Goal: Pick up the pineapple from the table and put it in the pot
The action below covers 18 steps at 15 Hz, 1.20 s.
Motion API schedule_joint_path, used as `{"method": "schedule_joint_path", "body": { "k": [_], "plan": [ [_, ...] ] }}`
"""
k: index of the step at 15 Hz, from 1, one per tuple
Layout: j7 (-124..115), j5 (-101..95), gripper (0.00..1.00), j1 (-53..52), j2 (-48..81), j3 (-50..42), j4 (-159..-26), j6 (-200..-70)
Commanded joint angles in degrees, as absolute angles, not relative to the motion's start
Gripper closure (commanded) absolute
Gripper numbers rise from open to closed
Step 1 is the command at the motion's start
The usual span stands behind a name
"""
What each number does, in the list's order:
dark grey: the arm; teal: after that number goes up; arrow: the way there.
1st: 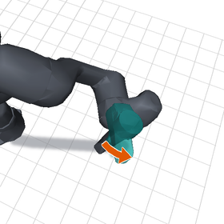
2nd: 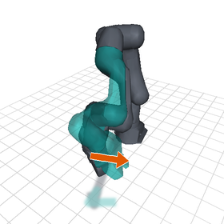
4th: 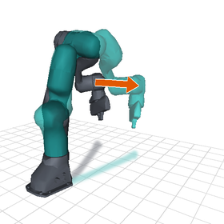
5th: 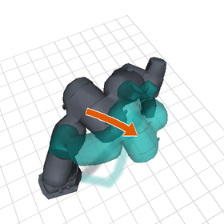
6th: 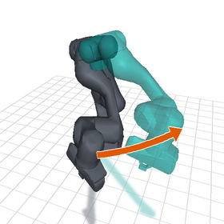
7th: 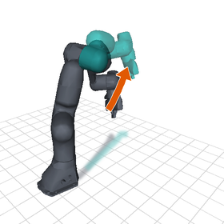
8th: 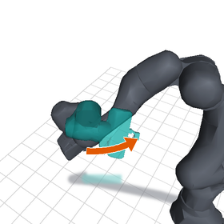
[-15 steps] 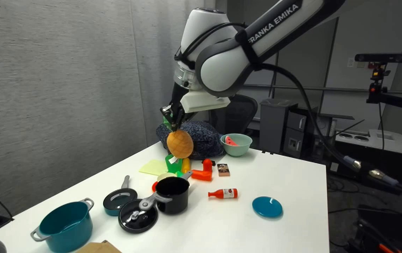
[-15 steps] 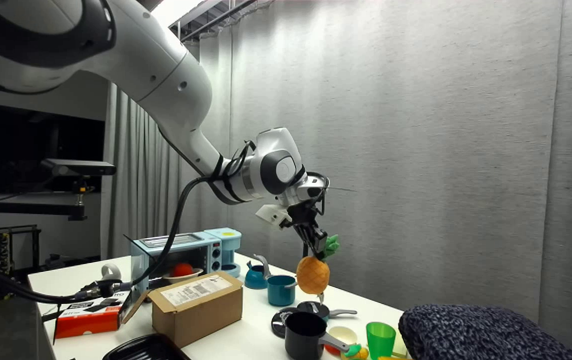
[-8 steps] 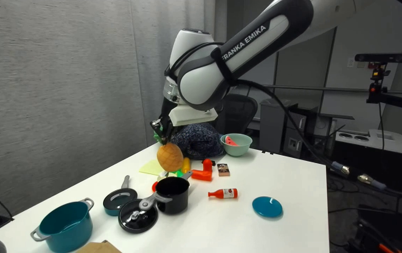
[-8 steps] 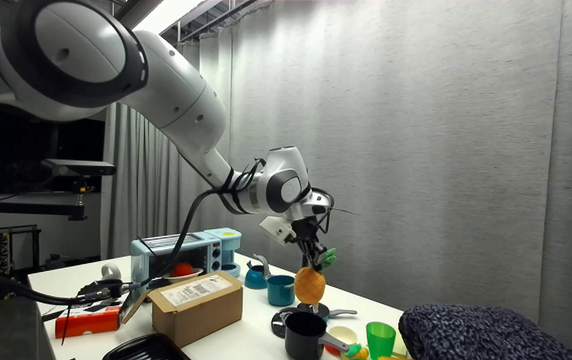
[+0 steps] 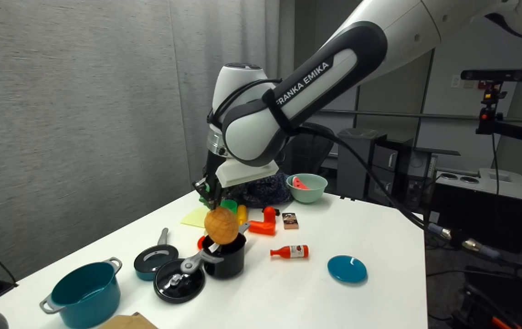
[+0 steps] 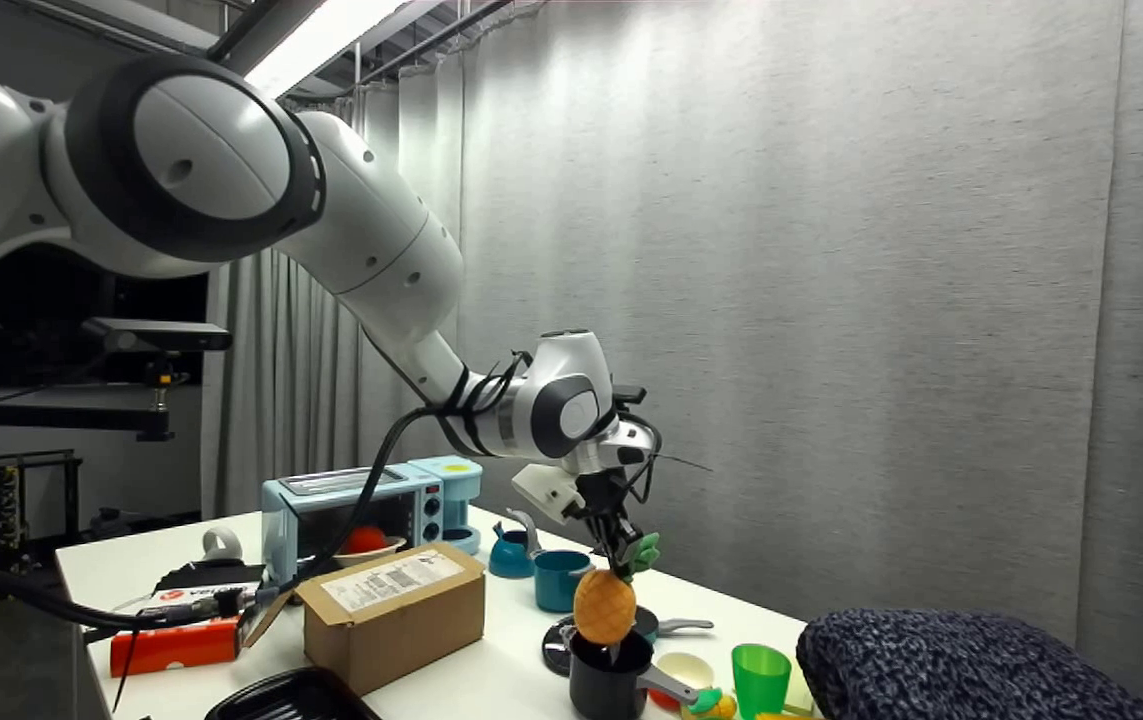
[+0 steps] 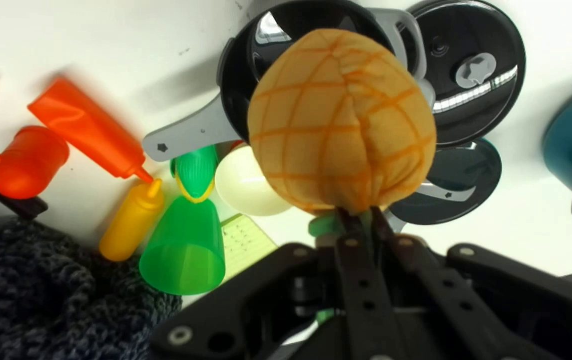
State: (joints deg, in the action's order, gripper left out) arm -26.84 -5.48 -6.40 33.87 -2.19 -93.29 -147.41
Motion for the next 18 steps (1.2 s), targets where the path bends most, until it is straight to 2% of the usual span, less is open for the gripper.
{"method": "schedule_joint_path", "body": {
  "k": [1, 2, 9, 11, 14, 18],
  "plan": [
    [-25.64, -4.38, 0.68, -7.69, 34.21, -3.46, -92.21, -144.71],
    [-25.83, -4.61, 0.68, -7.87, 33.8, -3.67, -92.62, -144.57],
    [-26.06, -7.16, 0.14, -9.68, 27.16, -5.31, -96.48, -147.02],
    [-25.64, -8.03, 0.01, -10.17, 24.06, -5.02, -97.85, -146.66],
    [-23.85, -7.49, 0.0, -10.29, 17.74, -3.32, -101.41, -142.03],
    [-19.64, -4.78, 0.0, -9.64, 11.83, 0.86, -103.15, -123.47]
  ]
}}
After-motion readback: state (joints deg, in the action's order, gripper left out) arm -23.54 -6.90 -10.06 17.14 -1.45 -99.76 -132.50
